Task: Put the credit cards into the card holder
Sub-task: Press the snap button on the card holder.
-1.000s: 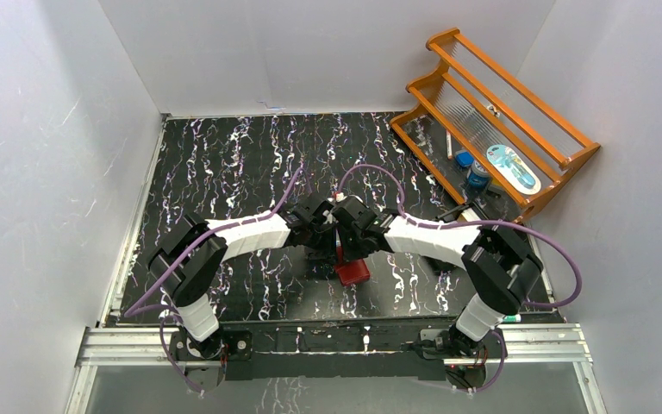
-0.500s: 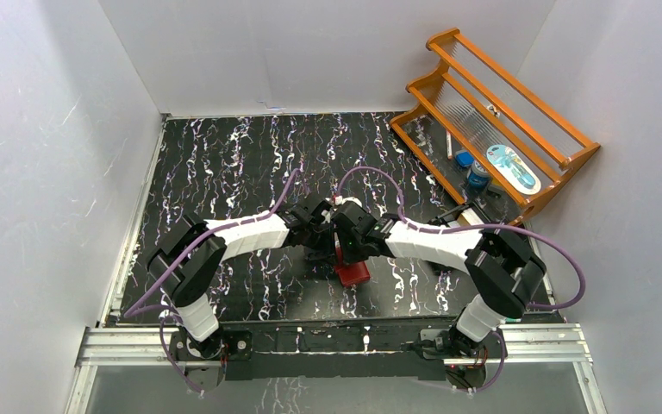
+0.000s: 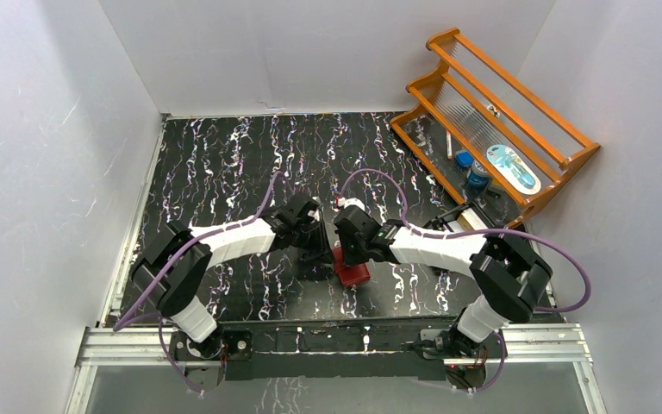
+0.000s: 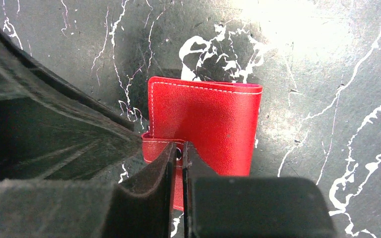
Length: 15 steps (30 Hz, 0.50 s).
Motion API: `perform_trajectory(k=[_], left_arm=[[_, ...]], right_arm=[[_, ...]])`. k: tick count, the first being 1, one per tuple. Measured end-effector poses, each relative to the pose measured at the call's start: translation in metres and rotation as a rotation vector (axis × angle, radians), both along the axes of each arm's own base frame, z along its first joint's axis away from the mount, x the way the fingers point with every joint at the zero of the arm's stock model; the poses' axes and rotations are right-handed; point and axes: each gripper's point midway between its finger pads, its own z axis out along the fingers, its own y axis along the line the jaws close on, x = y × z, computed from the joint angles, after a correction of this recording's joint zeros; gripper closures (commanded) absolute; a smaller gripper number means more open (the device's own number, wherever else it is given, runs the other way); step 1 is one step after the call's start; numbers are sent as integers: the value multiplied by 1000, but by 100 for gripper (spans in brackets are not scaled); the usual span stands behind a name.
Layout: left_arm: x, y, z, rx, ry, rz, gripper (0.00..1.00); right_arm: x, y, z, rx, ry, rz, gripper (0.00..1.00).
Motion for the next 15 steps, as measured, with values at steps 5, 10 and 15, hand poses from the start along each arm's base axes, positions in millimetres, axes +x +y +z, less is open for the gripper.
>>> perform_trajectory(k=[5,10,15], left_arm=[[0,10,3,-15,3,45,84],[5,14,9,-29,-9,66,84],[5,14,9,-28,-9,67,84]], right_arm=[[0,0,-1,15,-3,-18,88],[-1,-2,-2,59,-20,-51,89],[-2,-4,-2,113,-39,-101,89]])
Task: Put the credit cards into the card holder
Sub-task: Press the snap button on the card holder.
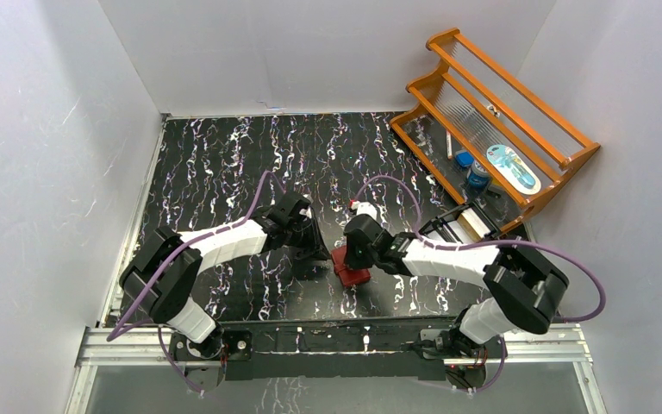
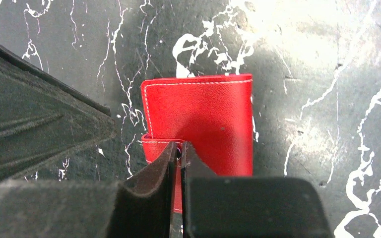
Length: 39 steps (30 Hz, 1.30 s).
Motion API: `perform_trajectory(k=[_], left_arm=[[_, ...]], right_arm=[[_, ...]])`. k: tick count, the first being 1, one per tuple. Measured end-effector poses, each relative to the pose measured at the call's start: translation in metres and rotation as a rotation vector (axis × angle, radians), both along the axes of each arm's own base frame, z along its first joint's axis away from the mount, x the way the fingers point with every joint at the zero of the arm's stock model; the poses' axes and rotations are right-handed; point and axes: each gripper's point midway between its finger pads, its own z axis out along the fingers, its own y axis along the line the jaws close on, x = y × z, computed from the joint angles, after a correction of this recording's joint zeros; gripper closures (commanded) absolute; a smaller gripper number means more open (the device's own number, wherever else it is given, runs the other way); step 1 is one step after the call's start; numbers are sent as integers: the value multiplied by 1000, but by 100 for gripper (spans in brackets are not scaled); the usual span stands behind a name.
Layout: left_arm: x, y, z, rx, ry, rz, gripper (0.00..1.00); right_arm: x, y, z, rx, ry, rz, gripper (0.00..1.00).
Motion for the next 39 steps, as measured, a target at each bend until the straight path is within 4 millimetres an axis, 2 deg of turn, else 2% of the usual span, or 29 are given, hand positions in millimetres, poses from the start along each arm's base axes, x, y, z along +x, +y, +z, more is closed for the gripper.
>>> perform_trajectory(k=[5,15,22,27,30,39], left_arm=[[-2,2,-1,8,9,0,84],[-7,6,-1,12,14,1,84],[-10,9,-1,24,21,-2,84],[-12,11,-3,34,27,-7,84],[-14,13,-3,41,29,-13,83],[-15,15,13,40,4,-42,82]], right_arm=[[-10,-6,-1,47,-8,-40,89],[-13,-9,-11,103,-39,-119,91],[-16,-6,-10,132,-87,-168,91],[-31,3,-8,165,-68,-167,91],[-33,3,-9,166,-61,-176,90],[-33,7,-10,181,-32,-217,92]])
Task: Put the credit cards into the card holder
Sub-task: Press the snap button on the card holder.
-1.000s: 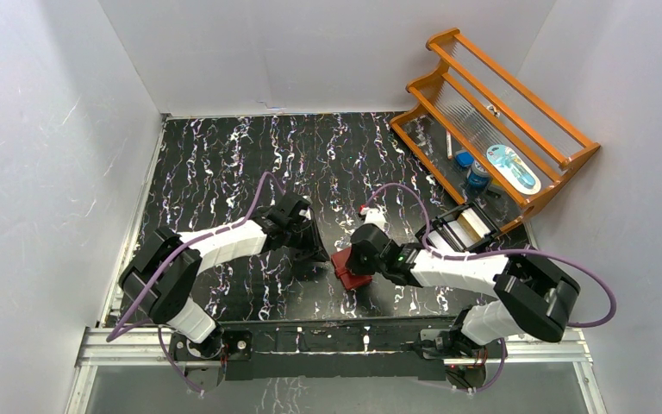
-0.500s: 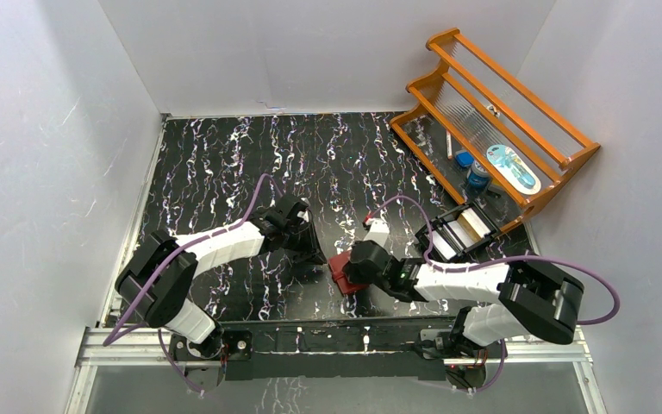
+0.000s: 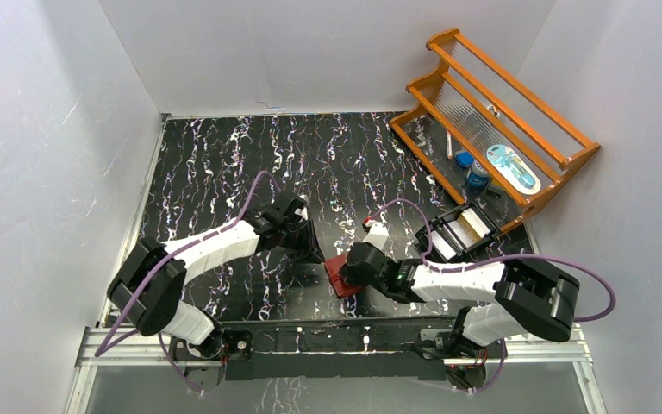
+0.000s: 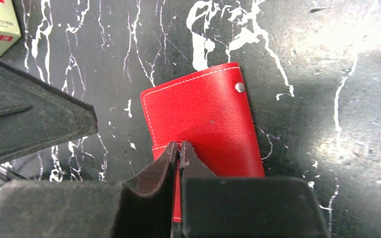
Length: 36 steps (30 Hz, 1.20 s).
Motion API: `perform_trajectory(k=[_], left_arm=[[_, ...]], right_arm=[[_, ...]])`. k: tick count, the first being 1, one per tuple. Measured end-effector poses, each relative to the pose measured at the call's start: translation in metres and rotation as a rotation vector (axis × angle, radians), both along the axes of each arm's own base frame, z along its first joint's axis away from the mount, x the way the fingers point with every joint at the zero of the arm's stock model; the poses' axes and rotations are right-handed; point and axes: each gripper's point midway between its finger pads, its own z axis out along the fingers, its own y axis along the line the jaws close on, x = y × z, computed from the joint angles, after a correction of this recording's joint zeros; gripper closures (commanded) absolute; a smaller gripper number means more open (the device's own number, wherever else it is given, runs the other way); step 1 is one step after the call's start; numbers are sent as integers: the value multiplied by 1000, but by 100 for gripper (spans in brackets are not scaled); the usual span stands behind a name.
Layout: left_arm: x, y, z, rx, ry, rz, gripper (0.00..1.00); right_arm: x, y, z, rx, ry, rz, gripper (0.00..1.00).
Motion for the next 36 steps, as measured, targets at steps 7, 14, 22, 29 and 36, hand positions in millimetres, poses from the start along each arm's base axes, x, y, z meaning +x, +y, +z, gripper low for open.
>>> perform_trajectory(k=[7,14,22,29,36], left_arm=[[-3,3,19,-25,-28,3,82],[-4,7,36,-54,-50,57,82],[-10,23,19,-6,-54,117,79],[-1,5,41,-28,-79,105,77],[-3,-12,30,-7,-79,56,77]], right_arm=[[-4,18,-3,123,34,-26,92],[-24,31,-3,249,104,-51,93],[-46,11,-1,244,125,-29,88],[-53,-16,7,105,111,4,89],[-50,-18,1,59,88,13,88]])
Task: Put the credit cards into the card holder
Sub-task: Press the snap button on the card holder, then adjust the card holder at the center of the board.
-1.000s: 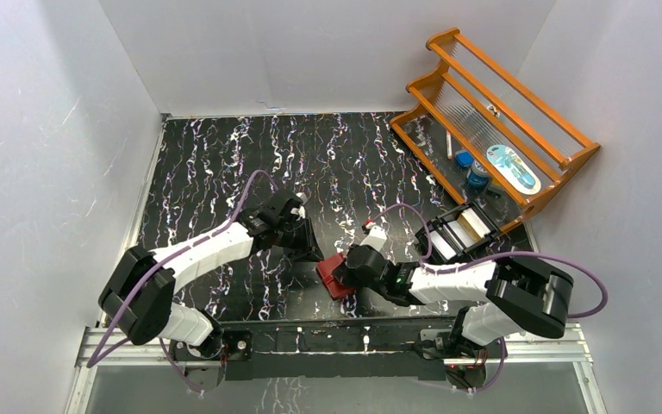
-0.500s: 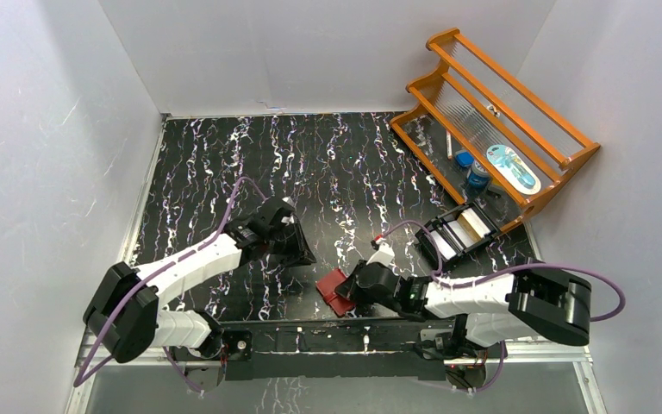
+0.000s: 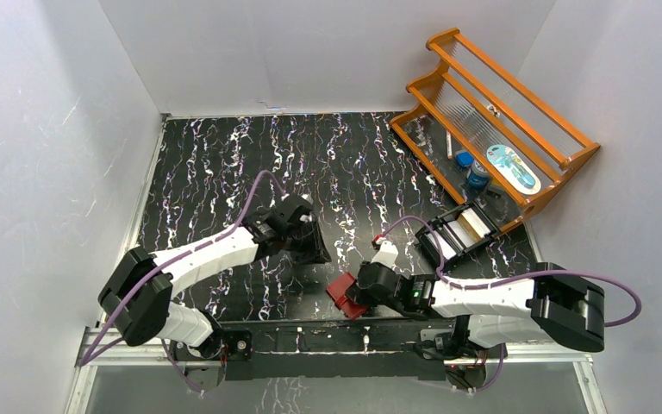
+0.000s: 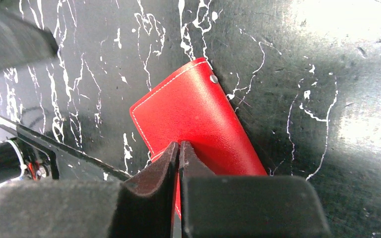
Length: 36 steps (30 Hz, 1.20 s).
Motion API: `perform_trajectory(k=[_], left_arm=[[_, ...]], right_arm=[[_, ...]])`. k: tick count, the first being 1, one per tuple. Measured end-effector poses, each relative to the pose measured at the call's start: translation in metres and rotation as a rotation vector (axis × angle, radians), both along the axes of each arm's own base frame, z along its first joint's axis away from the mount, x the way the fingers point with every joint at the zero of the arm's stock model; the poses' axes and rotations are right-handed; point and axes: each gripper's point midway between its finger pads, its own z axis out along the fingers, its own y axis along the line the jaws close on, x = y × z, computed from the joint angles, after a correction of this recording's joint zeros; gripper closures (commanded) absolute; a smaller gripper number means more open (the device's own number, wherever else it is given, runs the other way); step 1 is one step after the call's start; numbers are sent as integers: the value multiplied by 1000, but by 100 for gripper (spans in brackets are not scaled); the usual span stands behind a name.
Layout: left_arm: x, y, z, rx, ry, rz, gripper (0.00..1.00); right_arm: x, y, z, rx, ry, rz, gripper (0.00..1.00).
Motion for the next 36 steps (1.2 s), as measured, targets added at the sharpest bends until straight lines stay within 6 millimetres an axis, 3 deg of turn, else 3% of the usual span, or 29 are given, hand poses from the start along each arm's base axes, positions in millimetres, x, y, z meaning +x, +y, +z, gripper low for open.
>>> perform_trajectory(k=[4,10,16,20,25,30,36], left_arm=[[-16,4,-17,32,31,-25,77],[-23,13,-28,55,40,-20,76],[-22,11,-26,45,29,-25,76],[-24,9,-26,41,26,-33,76],[-27,7,-30,34,24,-45,76],[-30,4,-31,24,21,-55,76],[-31,-1,-30,4,9,-65,77]], right_arm=[[3,3,-4,30,-14,-16,91],[6,13,-6,137,-23,-72,92],[7,16,-2,163,-50,-89,75],[7,15,9,102,-67,-57,66],[3,-9,15,-64,-97,17,62],[2,-25,23,-210,-109,82,62],[0,-26,37,-281,-101,146,65]])
